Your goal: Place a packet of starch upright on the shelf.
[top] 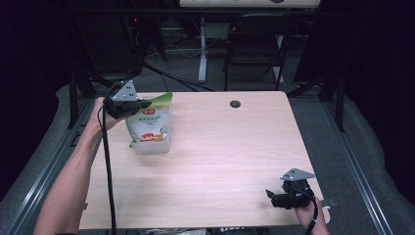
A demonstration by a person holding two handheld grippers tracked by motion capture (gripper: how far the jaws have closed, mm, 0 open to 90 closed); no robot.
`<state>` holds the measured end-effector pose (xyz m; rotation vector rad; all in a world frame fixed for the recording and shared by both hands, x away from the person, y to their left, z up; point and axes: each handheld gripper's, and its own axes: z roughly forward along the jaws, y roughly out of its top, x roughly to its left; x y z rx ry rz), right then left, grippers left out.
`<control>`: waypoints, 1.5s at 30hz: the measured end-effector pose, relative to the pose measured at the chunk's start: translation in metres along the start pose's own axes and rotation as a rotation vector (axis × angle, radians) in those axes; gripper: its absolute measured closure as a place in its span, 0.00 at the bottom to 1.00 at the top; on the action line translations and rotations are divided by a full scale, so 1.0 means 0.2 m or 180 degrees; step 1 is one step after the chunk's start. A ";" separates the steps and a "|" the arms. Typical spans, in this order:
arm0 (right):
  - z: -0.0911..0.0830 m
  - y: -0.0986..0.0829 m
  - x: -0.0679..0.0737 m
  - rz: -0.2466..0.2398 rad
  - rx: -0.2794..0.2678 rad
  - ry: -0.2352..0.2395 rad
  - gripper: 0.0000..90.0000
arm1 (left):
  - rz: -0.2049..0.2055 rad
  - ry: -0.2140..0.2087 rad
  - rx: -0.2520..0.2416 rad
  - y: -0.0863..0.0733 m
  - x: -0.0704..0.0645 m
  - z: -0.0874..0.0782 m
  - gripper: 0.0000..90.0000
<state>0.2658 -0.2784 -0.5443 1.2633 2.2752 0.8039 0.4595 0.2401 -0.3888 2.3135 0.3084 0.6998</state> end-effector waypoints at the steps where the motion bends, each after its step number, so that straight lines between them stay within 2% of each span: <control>1: 0.00 0.00 0.00 -0.0003 0.0003 0.0004 0.16 | -0.0008 -0.0003 -0.0002 -0.01 0.00 0.01 1.00; 9: 0.00 0.00 0.00 0.0001 0.0003 0.0003 0.16 | -0.0104 -0.0071 0.0006 -0.07 -0.02 0.06 1.00; 13: 0.00 0.00 0.00 0.0008 -0.0006 0.0005 0.16 | -0.0176 -0.0047 0.0006 -0.10 -0.01 0.07 1.00; 19: 0.00 0.00 0.00 0.0009 -0.0001 0.0011 0.16 | -0.0286 -0.0007 0.0144 -0.14 0.01 0.07 0.98; 20: 0.00 0.00 0.00 0.0000 0.0006 0.0005 0.16 | -0.0342 -0.0003 0.0170 -0.15 0.01 0.06 0.96; 25: 0.00 0.00 0.00 0.0009 -0.0008 -0.0010 0.16 | -0.0348 -0.0006 0.0274 -0.15 0.02 0.05 0.91; 28: 0.00 0.00 0.00 -0.0001 -0.0003 0.0002 0.16 | -0.0335 0.0006 0.0368 -0.15 0.02 0.06 0.85; 30: 0.00 0.00 0.01 0.0003 -0.0005 0.0003 0.16 | -0.0327 0.0046 0.0345 -0.14 0.02 0.06 0.77; 31: 0.00 0.00 0.01 0.0003 -0.0009 0.0014 0.16 | -0.0360 0.0063 0.0332 -0.13 0.02 0.06 0.77; 32: 0.00 0.00 0.00 0.0005 -0.0009 0.0002 0.16 | -0.0378 0.0090 0.0310 -0.12 0.02 0.05 0.67; 33: 0.00 0.00 0.00 0.0005 -0.0009 0.0002 0.16 | -0.0393 0.0141 0.0279 -0.11 0.02 0.05 0.67; 36: 0.00 0.00 0.00 0.0016 -0.0018 0.0003 0.16 | -0.0424 0.0220 0.0236 -0.07 0.02 0.02 0.49; 37: 0.00 0.00 0.00 0.0000 -0.0012 0.0014 0.16 | -0.0423 0.0247 0.0218 -0.05 0.01 0.02 0.46; 43: 0.00 0.00 0.00 -0.0002 -0.0008 0.0017 0.16 | -0.0429 0.0246 0.0201 0.01 0.00 -0.04 0.34; 44: 0.00 0.00 0.00 0.0009 -0.0017 0.0002 0.16 | -0.0451 0.0244 0.0225 0.02 0.00 -0.05 0.27; 45: 0.00 0.00 0.00 0.0008 -0.0020 -0.0004 0.16 | -0.0494 0.0231 0.0235 0.04 -0.02 -0.07 0.24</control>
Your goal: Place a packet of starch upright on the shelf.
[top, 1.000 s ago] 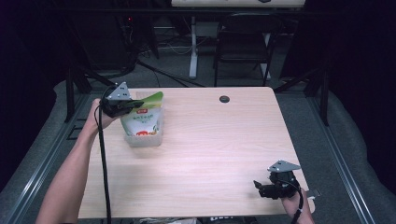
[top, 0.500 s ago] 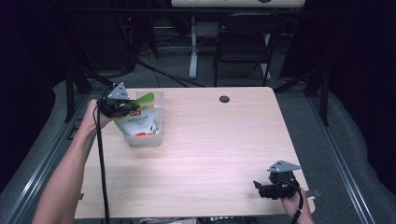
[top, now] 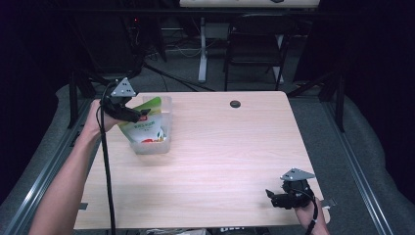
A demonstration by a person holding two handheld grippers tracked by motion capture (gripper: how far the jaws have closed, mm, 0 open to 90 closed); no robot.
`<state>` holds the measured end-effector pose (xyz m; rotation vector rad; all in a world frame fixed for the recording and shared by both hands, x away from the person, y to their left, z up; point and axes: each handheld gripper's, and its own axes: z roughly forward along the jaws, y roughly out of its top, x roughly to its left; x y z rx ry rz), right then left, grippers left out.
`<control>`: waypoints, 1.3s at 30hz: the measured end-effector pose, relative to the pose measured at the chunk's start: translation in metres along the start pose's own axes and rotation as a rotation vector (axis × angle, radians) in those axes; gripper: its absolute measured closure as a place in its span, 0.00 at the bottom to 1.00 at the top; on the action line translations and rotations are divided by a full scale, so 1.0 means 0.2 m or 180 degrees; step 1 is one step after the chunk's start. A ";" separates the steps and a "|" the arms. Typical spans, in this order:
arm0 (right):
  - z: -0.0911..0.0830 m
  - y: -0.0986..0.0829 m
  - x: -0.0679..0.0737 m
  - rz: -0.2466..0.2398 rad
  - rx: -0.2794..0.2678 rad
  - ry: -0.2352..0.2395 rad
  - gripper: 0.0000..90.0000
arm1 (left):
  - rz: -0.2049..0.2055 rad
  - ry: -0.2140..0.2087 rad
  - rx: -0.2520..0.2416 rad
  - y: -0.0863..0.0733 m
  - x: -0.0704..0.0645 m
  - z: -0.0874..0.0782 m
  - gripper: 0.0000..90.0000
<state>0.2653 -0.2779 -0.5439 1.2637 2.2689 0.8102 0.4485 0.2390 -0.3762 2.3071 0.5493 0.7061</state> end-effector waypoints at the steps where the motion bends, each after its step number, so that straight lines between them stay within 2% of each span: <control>1: 0.00 0.00 0.00 0.0000 0.0000 0.0000 0.16 | 0.0000 0.0000 0.0000 0.00 0.00 0.00 0.22; 7: 0.00 0.00 0.00 0.0003 -0.0003 0.0008 0.16 | -0.0079 -0.0041 0.0053 0.03 -0.08 -0.07 0.17; 10: -0.01 0.00 0.00 -0.0007 0.0010 -0.0014 0.16 | -0.0190 -0.0118 0.0029 0.04 -0.15 -0.12 0.10; 13: -0.01 0.00 0.00 -0.0010 0.0010 -0.0013 0.16 | -0.0227 -0.0143 0.0013 0.03 -0.18 -0.14 0.09; 17: -0.01 0.00 0.00 -0.0007 -0.0003 -0.0017 0.16 | -0.0283 -0.0094 0.0043 0.00 -0.24 -0.19 0.07; 24: 0.00 0.00 0.00 -0.0005 -0.0013 -0.0012 0.16 | -0.0559 -0.0001 0.0158 -0.09 -0.35 -0.25 0.05; 25: -0.01 0.00 0.01 -0.0017 0.0000 0.0000 0.16 | -0.0589 0.0024 0.0180 -0.12 -0.39 -0.27 0.04; 26: -0.01 0.00 0.01 -0.0017 0.0000 0.0000 0.16 | -0.0589 0.0024 0.0180 -0.12 -0.39 -0.27 0.04; 31: -0.01 0.00 0.00 -0.0029 0.0008 -0.0006 0.16 | -0.0672 0.0110 0.0223 -0.20 -0.49 -0.29 0.04; 33: -0.01 0.00 0.00 -0.0041 0.0019 -0.0001 0.16 | -0.0718 0.0105 0.0287 -0.25 -0.55 -0.30 0.03; 35: -0.01 0.00 0.00 -0.0032 0.0013 -0.0003 0.16 | -0.0709 0.0130 0.0319 -0.27 -0.57 -0.30 0.04; 39: 0.00 0.00 0.01 -0.0038 0.0016 -0.0011 0.16 | -0.0800 0.0131 0.0361 -0.35 -0.64 -0.29 0.04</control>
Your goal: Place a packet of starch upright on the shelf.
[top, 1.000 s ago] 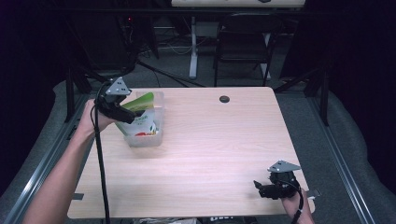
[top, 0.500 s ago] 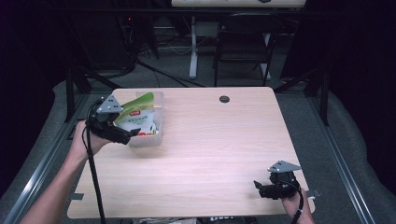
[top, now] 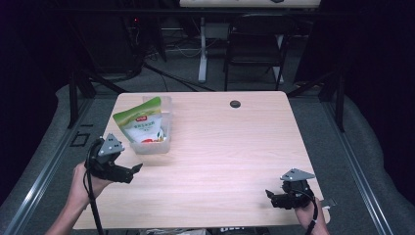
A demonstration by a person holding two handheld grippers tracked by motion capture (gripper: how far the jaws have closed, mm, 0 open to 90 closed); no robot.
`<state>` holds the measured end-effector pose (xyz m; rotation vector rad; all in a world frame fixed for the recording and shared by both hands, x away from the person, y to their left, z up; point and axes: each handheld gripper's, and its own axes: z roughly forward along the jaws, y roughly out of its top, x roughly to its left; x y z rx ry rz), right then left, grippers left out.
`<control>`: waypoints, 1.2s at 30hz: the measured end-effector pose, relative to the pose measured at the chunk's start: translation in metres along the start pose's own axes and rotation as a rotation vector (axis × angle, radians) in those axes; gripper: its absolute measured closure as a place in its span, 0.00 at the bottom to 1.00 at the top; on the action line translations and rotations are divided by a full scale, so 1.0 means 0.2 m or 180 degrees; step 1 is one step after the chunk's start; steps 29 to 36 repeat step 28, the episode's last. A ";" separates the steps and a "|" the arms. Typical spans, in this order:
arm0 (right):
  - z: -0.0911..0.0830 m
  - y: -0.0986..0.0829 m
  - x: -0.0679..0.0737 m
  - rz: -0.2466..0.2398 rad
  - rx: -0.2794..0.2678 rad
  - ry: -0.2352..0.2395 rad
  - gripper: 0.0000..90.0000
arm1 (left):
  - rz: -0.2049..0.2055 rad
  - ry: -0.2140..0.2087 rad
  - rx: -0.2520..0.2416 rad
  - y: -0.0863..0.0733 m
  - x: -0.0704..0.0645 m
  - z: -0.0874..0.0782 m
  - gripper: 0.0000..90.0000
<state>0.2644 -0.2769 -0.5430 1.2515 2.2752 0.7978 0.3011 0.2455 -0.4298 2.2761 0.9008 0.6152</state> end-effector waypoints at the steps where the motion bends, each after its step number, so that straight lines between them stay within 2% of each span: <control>1: 0.00 0.00 0.00 0.0000 0.0000 0.0000 0.16 | -0.0030 -0.0013 0.0018 -0.02 -0.01 0.00 0.04; 2: 0.00 0.00 0.00 -0.0004 0.0001 0.0019 0.16 | -0.0088 -0.0028 0.0037 -0.07 -0.03 0.01 0.04; 4: 0.00 0.00 0.00 0.0001 -0.0001 0.0012 0.16 | -0.0117 -0.0041 0.0047 -0.10 -0.04 0.02 0.04; 5: 0.00 0.00 0.00 0.0007 -0.0009 0.0012 0.16 | -0.0160 -0.0107 0.0067 -0.13 -0.06 0.03 0.04; 8: 0.00 0.00 0.00 0.0003 0.0003 0.0028 0.16 | -0.0203 -0.0184 0.0104 -0.19 -0.10 0.06 0.04; 9: 0.00 0.00 0.00 0.0001 0.0003 0.0028 0.16 | -0.0274 -0.0268 0.0113 -0.22 -0.12 0.08 0.04; 13: 0.01 0.00 0.00 0.0001 -0.0001 0.0033 0.16 | -0.0320 -0.0297 0.0114 -0.27 -0.16 0.12 0.04; 15: 0.01 0.00 0.00 -0.0001 0.0000 0.0027 0.16 | -0.0359 -0.0373 0.0177 -0.30 -0.18 0.15 0.04; 17: 0.01 0.00 0.00 -0.0001 0.0016 0.0041 0.16 | -0.0362 -0.0392 0.0217 -0.33 -0.19 0.19 0.04; 22: 0.01 0.00 0.01 -0.0024 0.0016 0.0050 0.16 | -0.0379 -0.0491 0.0258 -0.37 -0.17 0.23 0.02; 28: 0.01 0.00 0.00 -0.0041 0.0022 0.0046 0.16 | -0.0439 -0.0503 0.0178 -0.37 -0.15 0.22 0.00; 36: 0.01 0.00 0.00 -0.0041 0.0022 0.0046 0.16 | -0.0439 -0.0503 0.0178 -0.37 -0.15 0.22 0.00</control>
